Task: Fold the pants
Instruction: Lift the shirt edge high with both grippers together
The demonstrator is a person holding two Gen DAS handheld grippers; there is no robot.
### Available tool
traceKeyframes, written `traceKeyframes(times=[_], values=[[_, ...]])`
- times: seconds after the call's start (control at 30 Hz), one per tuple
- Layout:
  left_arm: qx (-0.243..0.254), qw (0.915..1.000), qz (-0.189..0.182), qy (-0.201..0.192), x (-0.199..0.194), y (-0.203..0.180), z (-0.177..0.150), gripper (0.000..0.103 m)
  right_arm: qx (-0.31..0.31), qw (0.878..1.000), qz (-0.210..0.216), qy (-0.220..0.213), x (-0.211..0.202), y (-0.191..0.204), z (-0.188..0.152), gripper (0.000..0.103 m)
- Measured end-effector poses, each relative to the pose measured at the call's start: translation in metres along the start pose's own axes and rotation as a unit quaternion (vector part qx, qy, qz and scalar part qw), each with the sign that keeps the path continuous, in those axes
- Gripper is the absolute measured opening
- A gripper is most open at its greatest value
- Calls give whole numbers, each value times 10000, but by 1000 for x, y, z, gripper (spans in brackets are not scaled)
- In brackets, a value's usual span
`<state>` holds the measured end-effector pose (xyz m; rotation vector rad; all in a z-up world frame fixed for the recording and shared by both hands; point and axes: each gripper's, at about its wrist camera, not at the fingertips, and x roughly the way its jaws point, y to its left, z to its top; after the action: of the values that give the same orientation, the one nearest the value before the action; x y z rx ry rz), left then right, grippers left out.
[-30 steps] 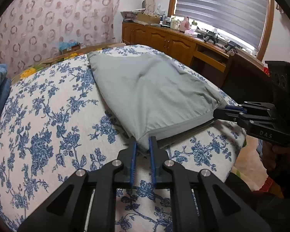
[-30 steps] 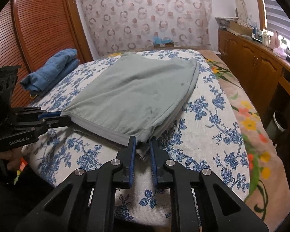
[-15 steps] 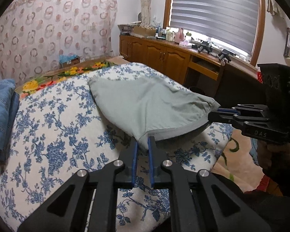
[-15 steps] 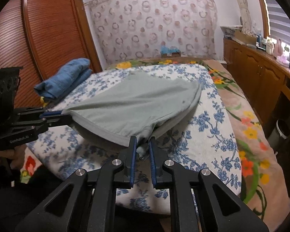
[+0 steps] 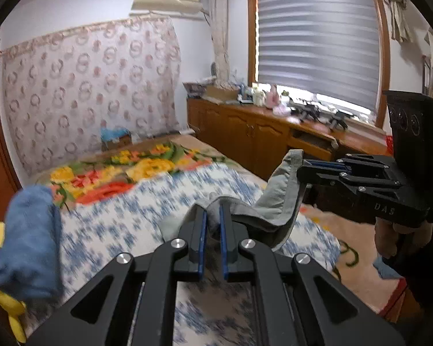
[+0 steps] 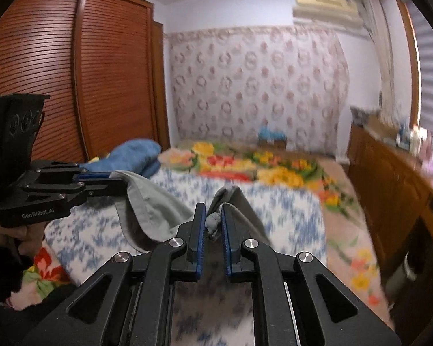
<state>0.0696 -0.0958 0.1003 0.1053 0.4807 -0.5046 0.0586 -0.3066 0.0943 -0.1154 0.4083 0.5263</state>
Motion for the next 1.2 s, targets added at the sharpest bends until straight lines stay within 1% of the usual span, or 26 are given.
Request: traceKeyframes(times=[0.13, 0.33, 0.43, 0.5, 0.57, 0.63, 0.7, 0.8, 0.97, 1.1, 1.2], values=[[57, 9992, 344, -174, 0, 22, 33, 4, -70, 9998, 134, -138, 23, -3, 43, 8], [-10, 9961, 851, -212, 22, 65, 68, 4, -89, 9997, 203, -42, 75, -8, 91, 8], [130, 9907, 1339, -223, 32, 83, 90, 4, -159, 9998, 130, -34, 105, -10, 117, 7], [144, 9893, 1421, -291, 34, 92, 106, 4, -110, 9999, 93, -48, 112, -11, 128, 7], [169, 9877, 1521, -306, 33, 98, 110, 4, -26, 9999, 133, -47, 118, -13, 136, 7], [148, 9882, 1495, -288, 30, 101, 104, 4, -30, 9999, 121, -10, 122, -13, 133, 7], [150, 9890, 1457, -208, 30, 102, 90, 4, 10, 9998, 193, 62, 123, -12, 121, 7], [247, 9897, 1410, 47, 34, 97, 61, 4, -76, 9995, 214, 226, 125, -6, 97, 7], [235, 9919, 1195, 369, 34, 85, 19, 4, -47, 9978, 438, 504, 121, 6, 53, 7], [84, 9936, 1004, 512, 23, 74, -15, 4, -83, 9962, 552, 675, 113, 16, 29, 7], [-3, 9943, 908, 565, 15, 65, -34, 4, -157, 9950, 618, 766, 102, 22, 13, 7]])
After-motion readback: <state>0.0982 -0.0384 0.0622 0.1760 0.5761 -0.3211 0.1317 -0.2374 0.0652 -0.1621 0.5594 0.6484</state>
